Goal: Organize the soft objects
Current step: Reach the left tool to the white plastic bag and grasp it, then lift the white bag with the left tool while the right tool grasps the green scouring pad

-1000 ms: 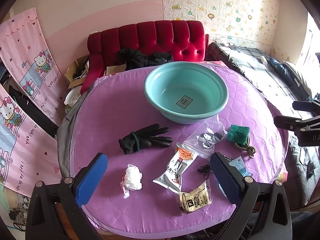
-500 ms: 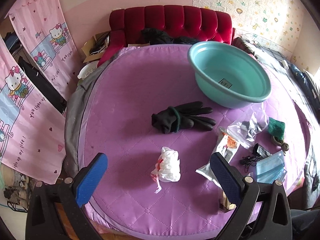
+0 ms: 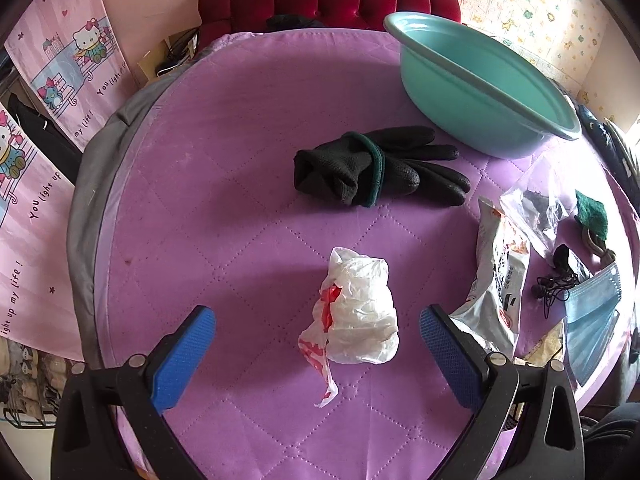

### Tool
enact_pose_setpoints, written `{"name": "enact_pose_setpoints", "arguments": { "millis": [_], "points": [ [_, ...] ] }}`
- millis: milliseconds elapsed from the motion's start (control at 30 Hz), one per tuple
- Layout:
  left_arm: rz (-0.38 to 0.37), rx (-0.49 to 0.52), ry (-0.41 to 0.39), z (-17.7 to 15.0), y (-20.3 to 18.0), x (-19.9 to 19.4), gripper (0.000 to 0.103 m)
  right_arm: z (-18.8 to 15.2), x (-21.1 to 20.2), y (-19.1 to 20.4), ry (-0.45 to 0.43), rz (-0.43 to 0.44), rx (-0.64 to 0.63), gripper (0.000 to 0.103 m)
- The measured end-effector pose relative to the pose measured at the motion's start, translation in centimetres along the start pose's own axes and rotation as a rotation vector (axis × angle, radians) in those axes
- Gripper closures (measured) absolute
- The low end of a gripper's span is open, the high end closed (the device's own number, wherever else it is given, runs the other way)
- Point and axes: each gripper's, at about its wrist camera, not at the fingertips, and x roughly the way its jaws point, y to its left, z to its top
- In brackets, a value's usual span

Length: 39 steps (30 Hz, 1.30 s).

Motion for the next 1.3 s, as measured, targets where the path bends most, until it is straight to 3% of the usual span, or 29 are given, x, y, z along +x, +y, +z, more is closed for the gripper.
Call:
{"name": "enact_pose_setpoints", "arguments": {
  "millis": [233, 300, 433, 667, 900, 1300],
  "points": [
    [-0.066, -0.002, 0.041, 0.2, 0.1, 1.4, 0.002, -0.4, 1.2, 0.0, 0.019, -0.005, 0.022, 0.000],
    [-0.069, 0.018, 0.040, 0.1, -0.1, 1.5, 0.013, -0.6, 1.3, -0.1, 0.022, -0.003, 0.030, 0.000],
    [-0.062, 0.053, 0.047, -0.1, -0.7, 1.9, 0.057, -0.9, 1.6, -0.3, 0.025, -0.002, 0.029, 0.000],
    [-0.072, 0.049, 0.028, 0.0, -1.3, 0.7, 0.066, -1.2, 2.7, -1.2, 0.039, 0.024, 0.035, 0.000],
    [-0.073, -0.024, 0.029, 0.4, -1.7, -1.5, 0.066, -0.4, 4.9, -1.9, 0.057, 0.062, -0.013, 0.000],
    [-0.072, -0.054, 0.008, 1.3, -4.4, -4.6, 0.066, 0.8, 11.0, -2.1, 0.131, 0.094, -0.144, 0.002]
  ]
}}
